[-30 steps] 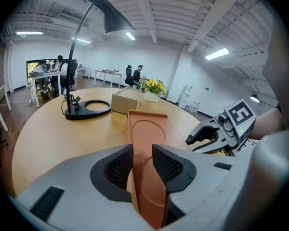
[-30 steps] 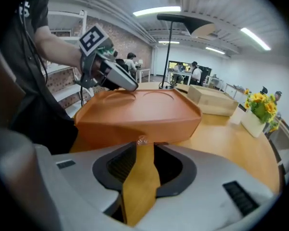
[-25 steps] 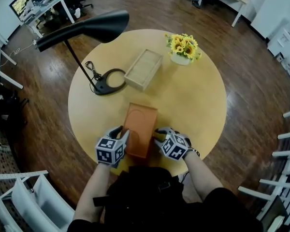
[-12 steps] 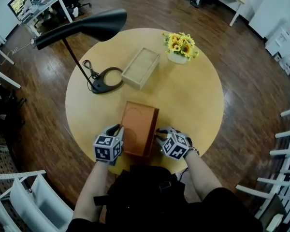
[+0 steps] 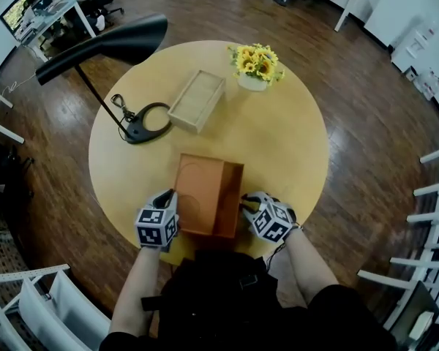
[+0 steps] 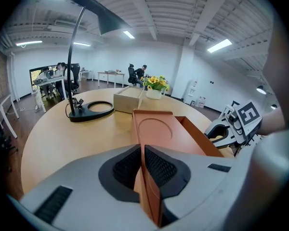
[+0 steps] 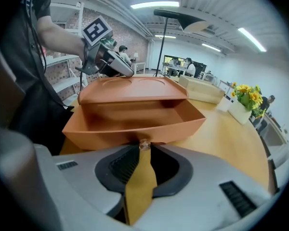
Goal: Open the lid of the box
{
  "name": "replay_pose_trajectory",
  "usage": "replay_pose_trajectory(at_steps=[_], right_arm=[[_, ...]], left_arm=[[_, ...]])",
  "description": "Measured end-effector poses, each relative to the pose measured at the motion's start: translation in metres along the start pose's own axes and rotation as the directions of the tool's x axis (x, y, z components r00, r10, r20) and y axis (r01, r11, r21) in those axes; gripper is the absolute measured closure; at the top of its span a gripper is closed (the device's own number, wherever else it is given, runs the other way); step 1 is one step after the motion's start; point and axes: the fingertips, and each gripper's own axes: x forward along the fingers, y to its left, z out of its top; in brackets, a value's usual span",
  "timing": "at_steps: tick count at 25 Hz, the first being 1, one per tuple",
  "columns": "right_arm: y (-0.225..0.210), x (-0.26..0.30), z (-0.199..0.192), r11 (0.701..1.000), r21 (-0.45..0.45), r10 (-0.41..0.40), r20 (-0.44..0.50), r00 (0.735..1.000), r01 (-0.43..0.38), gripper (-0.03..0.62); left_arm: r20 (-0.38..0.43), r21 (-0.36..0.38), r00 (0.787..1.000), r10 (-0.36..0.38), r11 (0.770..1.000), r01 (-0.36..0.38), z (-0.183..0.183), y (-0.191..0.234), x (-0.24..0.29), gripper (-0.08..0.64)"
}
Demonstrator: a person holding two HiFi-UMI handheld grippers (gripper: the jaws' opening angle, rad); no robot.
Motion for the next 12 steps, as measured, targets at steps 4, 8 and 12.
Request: replay_pose_trajectory(at_steps=[4,8,12], right_arm=[[-0.005,-0.005,-0.005,1.0,0.013,-0.002,0.014,1.0,0.002,0.515],[-0.008,-0.012,-0.009,1.0,0.016,-0.008,0.014,1.0,0.007,0.515],[-0.012,-0.015,-0.025,0.999,0.035,-0.022,-0.002,1.0,0.022,0.515]], left_arm=[[-0.004,0.004,1.0,0.006,1.0,-0.006,0.001,0.002,0.001,0.56],[-0.003,-0.002,1.0,0.013,1.0,-0.013,0.002,0.004,-0.001,0.56],[-0.001,-0.004,1.0,0.025,1.0,-0.025,0.0,0.003,0.0,0.56]])
